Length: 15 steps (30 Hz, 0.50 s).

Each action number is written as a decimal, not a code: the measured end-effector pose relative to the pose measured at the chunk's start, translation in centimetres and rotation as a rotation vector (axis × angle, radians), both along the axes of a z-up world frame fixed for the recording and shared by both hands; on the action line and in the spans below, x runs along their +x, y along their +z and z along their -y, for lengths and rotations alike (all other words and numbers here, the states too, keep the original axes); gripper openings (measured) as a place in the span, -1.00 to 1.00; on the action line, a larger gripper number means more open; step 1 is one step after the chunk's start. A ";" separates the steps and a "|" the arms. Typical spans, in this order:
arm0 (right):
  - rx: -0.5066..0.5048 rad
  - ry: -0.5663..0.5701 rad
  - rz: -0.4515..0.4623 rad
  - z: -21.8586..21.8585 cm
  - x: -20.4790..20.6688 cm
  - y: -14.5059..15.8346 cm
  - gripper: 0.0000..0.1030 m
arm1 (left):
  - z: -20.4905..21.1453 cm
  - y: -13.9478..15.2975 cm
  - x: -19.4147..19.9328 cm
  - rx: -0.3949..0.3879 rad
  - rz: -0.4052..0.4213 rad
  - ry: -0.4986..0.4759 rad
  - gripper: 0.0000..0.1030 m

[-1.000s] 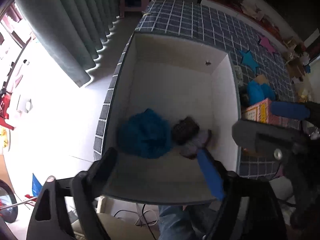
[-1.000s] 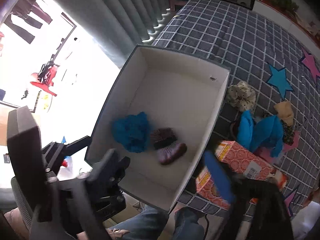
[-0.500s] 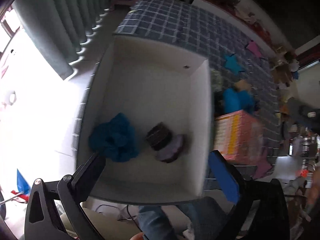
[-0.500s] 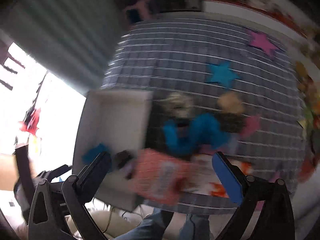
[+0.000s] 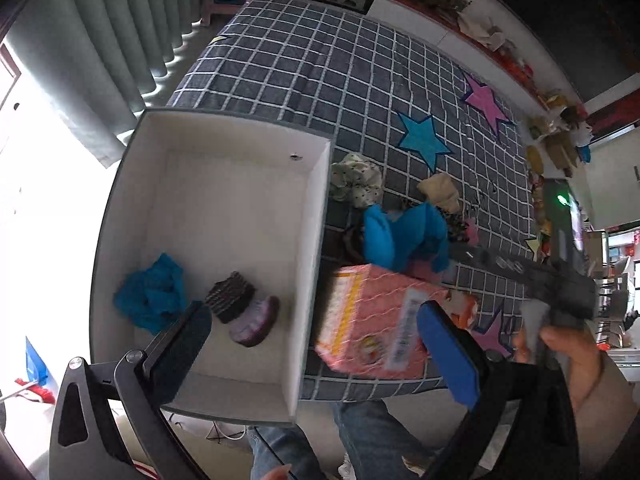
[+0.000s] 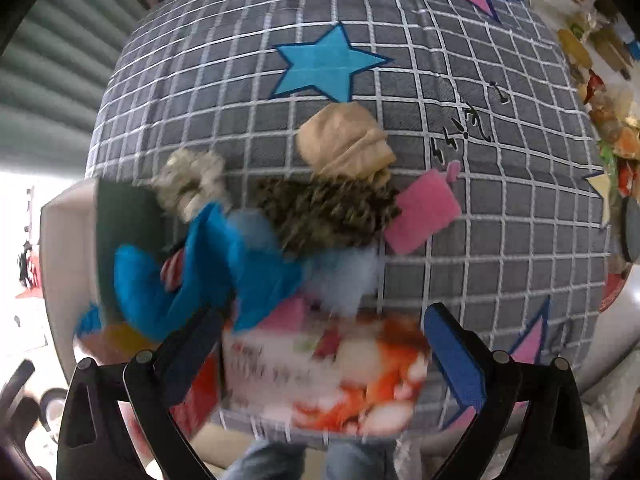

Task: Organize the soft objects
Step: 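Move both tools back over the remaining pile on the bed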

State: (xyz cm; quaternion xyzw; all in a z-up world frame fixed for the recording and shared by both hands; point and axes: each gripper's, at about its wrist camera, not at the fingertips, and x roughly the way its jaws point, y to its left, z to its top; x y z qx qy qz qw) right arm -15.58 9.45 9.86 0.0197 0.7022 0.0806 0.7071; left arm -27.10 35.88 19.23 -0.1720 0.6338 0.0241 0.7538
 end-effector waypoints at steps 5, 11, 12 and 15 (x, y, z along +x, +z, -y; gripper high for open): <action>0.018 0.203 -0.027 -3.3 1.9 -3.6 0.97 | 2.8 -0.5 2.2 0.040 -0.044 0.022 0.99; -0.196 0.334 0.107 -3.1 4.5 -6.3 0.97 | 6.1 -0.7 4.6 0.079 -0.073 0.027 0.99; -0.202 0.307 0.122 -2.0 5.2 -6.2 0.97 | 6.8 -0.8 5.1 0.078 -0.077 0.022 0.99; -0.223 0.198 0.143 2.5 7.1 -5.8 0.97 | 8.9 -1.2 6.5 0.083 -0.086 -0.006 0.99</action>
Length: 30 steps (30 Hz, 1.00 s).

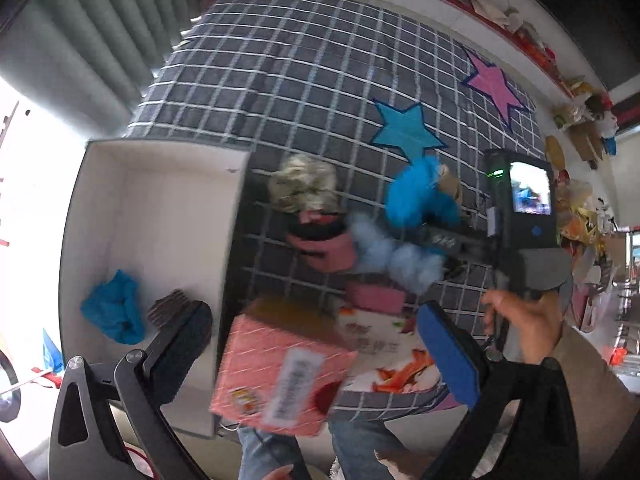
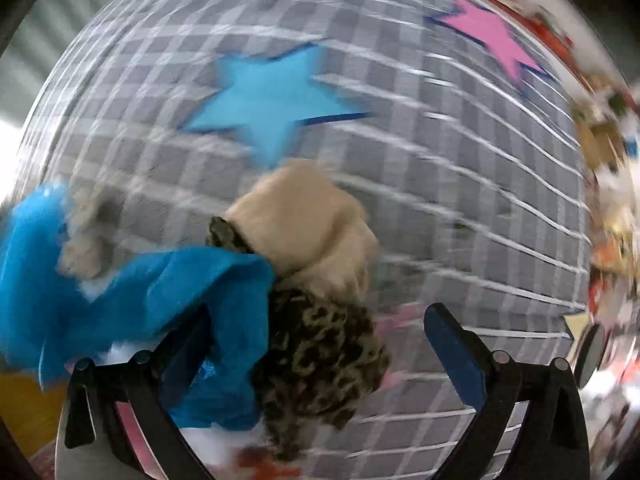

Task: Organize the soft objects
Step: 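Move both tools back over the remaining pile on the bed, then grasp the beige knit hat with the left tool while the right tool grasps the leopard scarf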

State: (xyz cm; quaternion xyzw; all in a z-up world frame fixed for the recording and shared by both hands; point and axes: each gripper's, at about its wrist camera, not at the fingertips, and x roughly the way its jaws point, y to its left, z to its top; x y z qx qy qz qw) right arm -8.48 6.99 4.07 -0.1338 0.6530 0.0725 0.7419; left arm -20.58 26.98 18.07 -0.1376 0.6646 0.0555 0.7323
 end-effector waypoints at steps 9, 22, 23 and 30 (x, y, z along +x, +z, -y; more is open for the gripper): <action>0.008 -0.286 -0.033 13.4 -1.0 0.7 0.97 | 5.8 -1.7 4.2 0.004 -0.039 -0.072 0.99; 0.278 -0.559 0.055 24.0 -4.3 4.6 0.97 | 13.6 -5.9 11.3 0.024 -0.063 -0.143 0.99; 0.286 -0.530 0.045 23.8 -4.4 4.5 0.97 | 14.6 -6.8 12.4 0.039 -0.065 -0.172 0.99; 0.290 -0.394 0.003 21.9 -4.9 2.4 0.97 | 18.6 -12.7 16.1 0.104 -0.127 -0.275 0.99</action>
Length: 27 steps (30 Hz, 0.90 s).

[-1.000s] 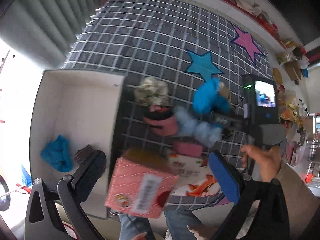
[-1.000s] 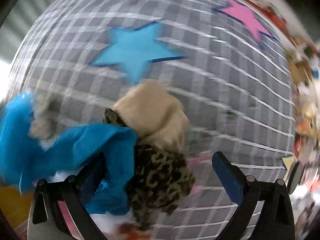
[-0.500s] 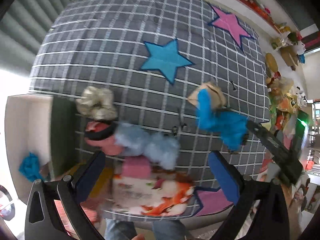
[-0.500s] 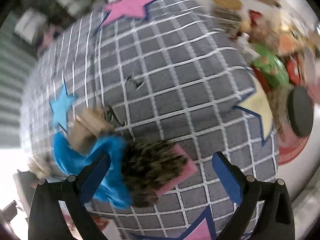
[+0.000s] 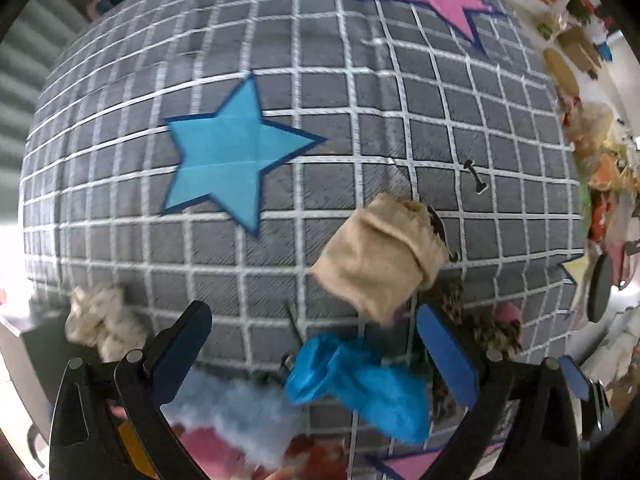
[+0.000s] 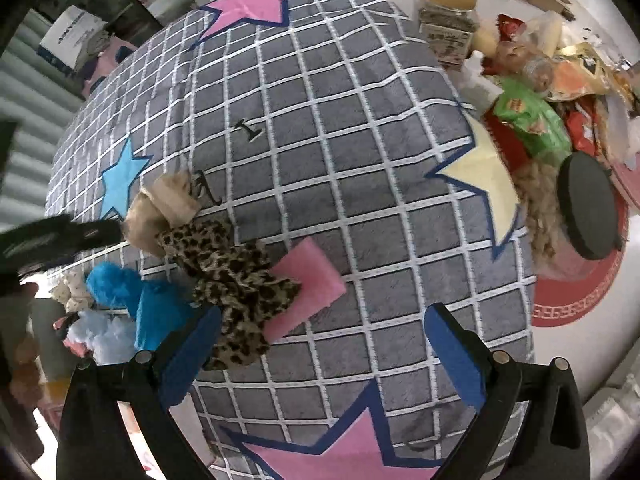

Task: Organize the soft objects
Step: 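Grasp the beige knit hat with the left tool while the right tool grasps the leopard scarf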

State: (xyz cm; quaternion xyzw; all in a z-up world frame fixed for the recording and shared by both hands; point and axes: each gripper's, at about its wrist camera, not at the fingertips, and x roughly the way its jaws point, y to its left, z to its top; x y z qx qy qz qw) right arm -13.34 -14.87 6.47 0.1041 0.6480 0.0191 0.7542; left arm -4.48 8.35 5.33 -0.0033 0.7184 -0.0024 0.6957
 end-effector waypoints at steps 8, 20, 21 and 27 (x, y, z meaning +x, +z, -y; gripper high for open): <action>-0.017 0.198 0.042 -2.6 -0.5 -0.2 0.97 | 2.1 -4.0 0.9 0.051 -0.058 -0.086 0.76; -0.128 0.515 0.051 -8.4 2.5 -3.1 0.97 | 1.4 -3.1 3.1 -0.007 -0.054 -0.041 -0.74; -0.146 0.554 0.048 -9.1 2.7 -3.6 0.97 | 0.4 -2.4 3.1 -0.005 -0.032 -0.014 -0.74; -0.249 0.758 0.023 -13.4 2.6 -5.8 0.16 | -3.1 0.9 2.5 0.009 0.054 0.038 -0.74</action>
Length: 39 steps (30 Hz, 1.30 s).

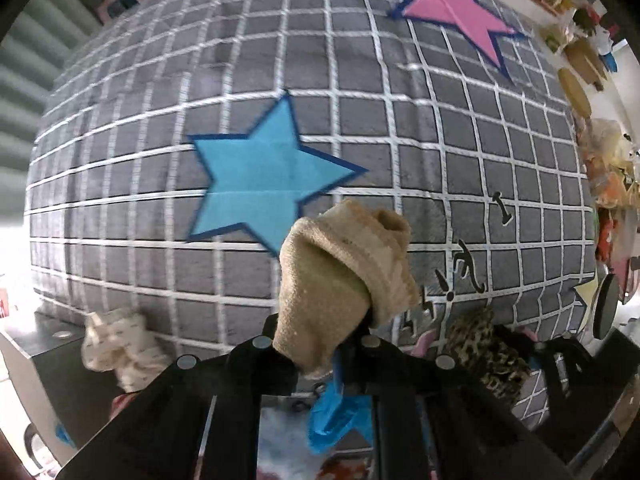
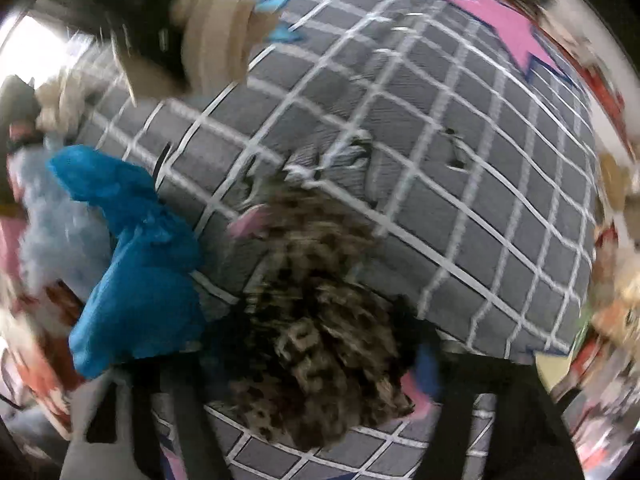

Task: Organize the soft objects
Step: 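Grasp the beige knit hat with the left tool while the right tool grasps the leopard scarf, then carry the beige hat and leopard scarf over the white box with both tools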

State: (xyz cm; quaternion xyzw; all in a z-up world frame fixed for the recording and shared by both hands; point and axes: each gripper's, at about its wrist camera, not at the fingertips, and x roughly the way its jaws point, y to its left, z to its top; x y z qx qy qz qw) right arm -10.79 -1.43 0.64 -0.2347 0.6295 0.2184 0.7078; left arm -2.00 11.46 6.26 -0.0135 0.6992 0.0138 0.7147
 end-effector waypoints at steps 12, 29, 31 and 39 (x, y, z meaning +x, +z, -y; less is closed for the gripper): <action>0.289 -0.305 -0.116 3.8 2.8 4.7 -0.44 | 0.2 6.1 -5.5 -0.028 0.084 -0.019 -0.74; 0.403 -0.256 -0.127 0.8 0.0 12.4 -0.44 | -2.4 11.9 -13.8 -0.015 0.130 0.002 -0.74; 0.411 -0.226 -0.130 -0.5 -0.7 13.0 -0.44 | -3.3 12.7 -15.2 -0.009 0.136 0.018 -0.74; 0.428 -0.090 -0.156 -6.4 -4.6 14.8 -0.44 | -8.2 15.0 -19.9 0.011 0.171 0.112 -0.74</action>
